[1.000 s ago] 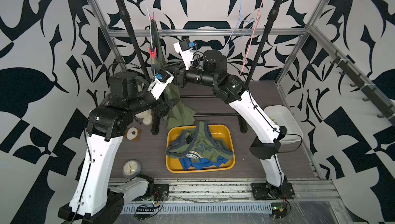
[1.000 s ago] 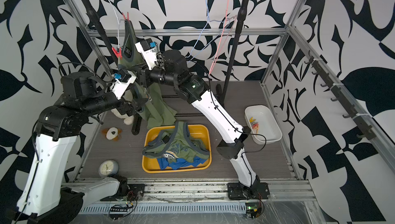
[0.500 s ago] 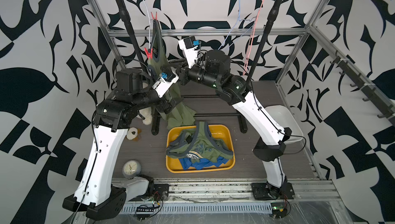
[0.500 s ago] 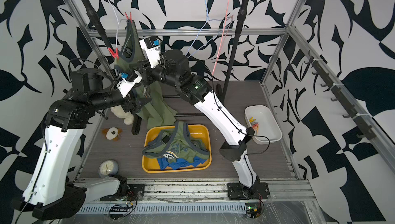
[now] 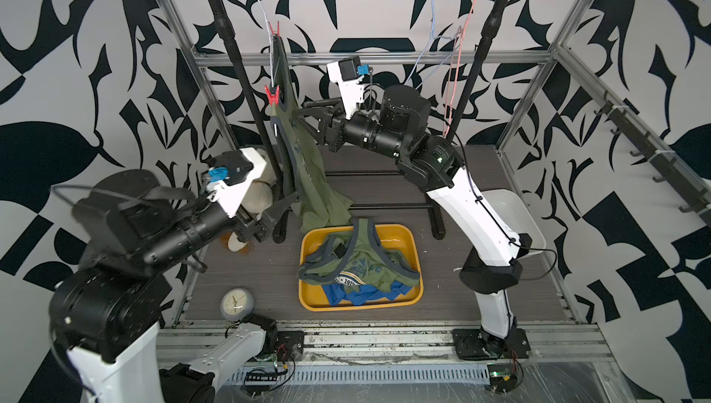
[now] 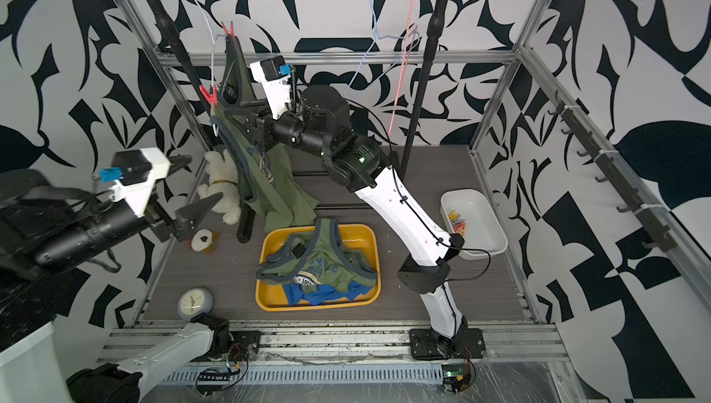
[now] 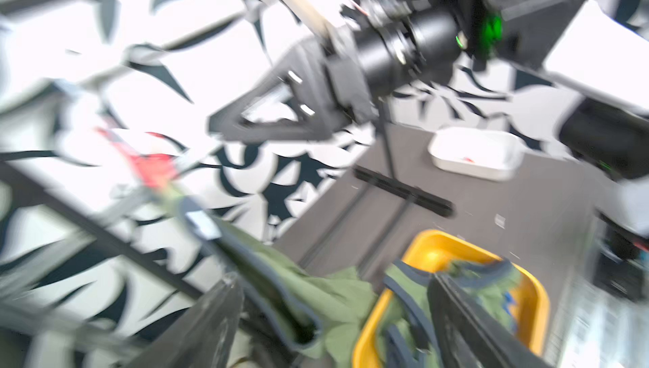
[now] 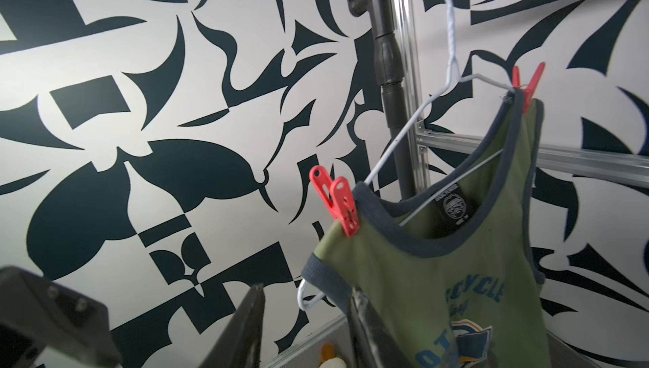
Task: Remove the clothespins securing tank tops to the hanger
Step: Pick up the hanger from the clothesline.
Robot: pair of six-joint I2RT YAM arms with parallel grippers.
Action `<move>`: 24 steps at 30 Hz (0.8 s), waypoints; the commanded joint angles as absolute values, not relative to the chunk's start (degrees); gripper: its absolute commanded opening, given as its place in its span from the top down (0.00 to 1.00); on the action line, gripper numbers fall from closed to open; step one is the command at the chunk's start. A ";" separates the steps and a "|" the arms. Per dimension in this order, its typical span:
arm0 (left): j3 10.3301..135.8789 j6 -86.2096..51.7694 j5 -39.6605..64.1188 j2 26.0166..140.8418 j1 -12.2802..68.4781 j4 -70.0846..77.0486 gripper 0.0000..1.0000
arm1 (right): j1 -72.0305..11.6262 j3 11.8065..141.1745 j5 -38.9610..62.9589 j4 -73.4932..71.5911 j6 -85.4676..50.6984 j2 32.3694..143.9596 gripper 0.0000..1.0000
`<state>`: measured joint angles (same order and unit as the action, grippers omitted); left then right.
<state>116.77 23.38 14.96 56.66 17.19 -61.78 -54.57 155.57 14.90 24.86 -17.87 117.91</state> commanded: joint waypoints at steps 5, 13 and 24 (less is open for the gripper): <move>115.47 15.31 -14.76 58.94 15.88 -47.41 0.08 | -57.54 159.83 12.64 22.63 -17.64 120.94 0.59; 115.49 15.23 -14.05 59.95 15.86 -46.93 0.07 | -59.25 158.28 4.03 20.16 -13.48 122.07 0.60; 113.47 16.49 -13.15 58.72 15.91 -46.93 0.06 | -59.32 158.18 -4.92 19.39 -11.18 122.87 0.67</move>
<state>113.86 16.32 -12.86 59.24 16.08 -48.62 -59.16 156.99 -2.13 23.07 -12.01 123.48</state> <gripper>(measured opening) 0.934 0.327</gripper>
